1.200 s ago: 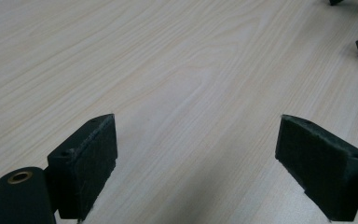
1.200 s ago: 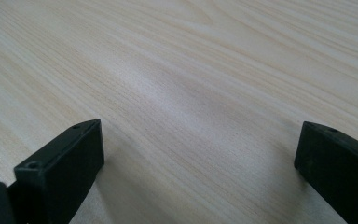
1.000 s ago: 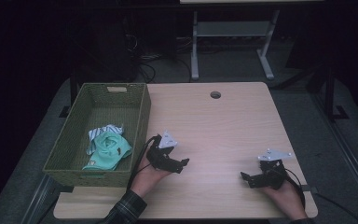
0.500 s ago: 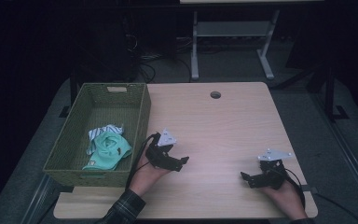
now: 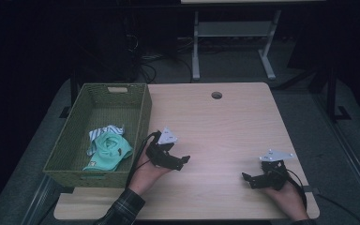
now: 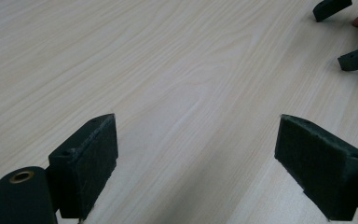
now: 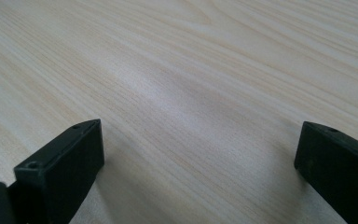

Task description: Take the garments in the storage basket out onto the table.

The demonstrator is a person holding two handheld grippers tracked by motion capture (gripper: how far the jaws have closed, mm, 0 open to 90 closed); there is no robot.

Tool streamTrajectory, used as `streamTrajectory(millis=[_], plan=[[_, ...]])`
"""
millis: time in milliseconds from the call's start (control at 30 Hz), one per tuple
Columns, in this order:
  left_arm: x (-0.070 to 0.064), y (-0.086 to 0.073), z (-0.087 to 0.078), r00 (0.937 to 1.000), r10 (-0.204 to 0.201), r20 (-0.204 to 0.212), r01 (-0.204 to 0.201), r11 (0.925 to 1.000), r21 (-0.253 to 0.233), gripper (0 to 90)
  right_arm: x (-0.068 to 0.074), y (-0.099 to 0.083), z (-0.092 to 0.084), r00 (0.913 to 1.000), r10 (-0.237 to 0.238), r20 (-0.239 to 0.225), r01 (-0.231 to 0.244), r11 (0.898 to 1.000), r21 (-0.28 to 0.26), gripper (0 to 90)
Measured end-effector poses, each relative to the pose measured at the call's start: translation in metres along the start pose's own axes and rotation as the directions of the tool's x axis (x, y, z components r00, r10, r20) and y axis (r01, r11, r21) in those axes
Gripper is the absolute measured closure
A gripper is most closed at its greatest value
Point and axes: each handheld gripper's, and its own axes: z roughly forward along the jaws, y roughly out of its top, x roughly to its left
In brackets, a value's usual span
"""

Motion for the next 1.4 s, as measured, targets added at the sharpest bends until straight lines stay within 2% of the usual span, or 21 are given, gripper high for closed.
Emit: streamTrajectory(millis=[200,367,433,633,933,1133,1267,1400], plan=[[0.000,0.003,-0.002,1.0000,-0.004,0.004,0.004,1.0000,-0.007,12.6,0.000,0.000,0.000,1.0000,0.001,0.000,-0.001,1.000,0.000,1.1],[0.003,0.007,-0.006,0.9999,0.009,0.007,-0.009,1.0000,0.001,12.6,0.000,0.000,0.000,1.0000,0.000,0.000,0.000,1.000,0.000,1.0],[0.002,0.008,-0.005,1.0000,-0.002,0.007,0.002,0.9999,-0.010,12.6,0.000,0.000,0.000,1.0000,0.001,0.000,-0.001,1.000,0.000,1.0],[0.003,0.012,-0.009,0.9998,0.014,0.013,-0.014,0.9999,-0.008,12.6,0.000,0.000,0.000,1.0000,0.001,0.000,-0.001,1.000,0.000,1.0],[0.004,0.019,-0.014,0.9997,0.016,0.018,-0.016,0.9997,-0.019,12.6,0.000,0.000,0.000,1.0000,0.002,0.001,-0.002,1.000,0.000,1.0],[0.005,0.021,-0.016,0.9996,0.005,0.028,-0.004,0.9997,-0.025,12.6,0.000,0.000,0.000,1.0000,0.003,0.002,-0.003,1.000,-0.001,1.0],[0.007,0.024,-0.017,0.9993,0.020,0.032,-0.019,0.9996,-0.021,12.6,-0.001,0.000,0.000,1.0000,0.002,0.006,-0.002,1.000,-0.002,1.0],[0.010,0.028,-0.020,0.9991,0.011,0.040,-0.010,0.9993,-0.037,12.7,-0.001,0.000,0.000,0.9999,0.008,0.008,-0.008,1.000,0.000,1.0]])
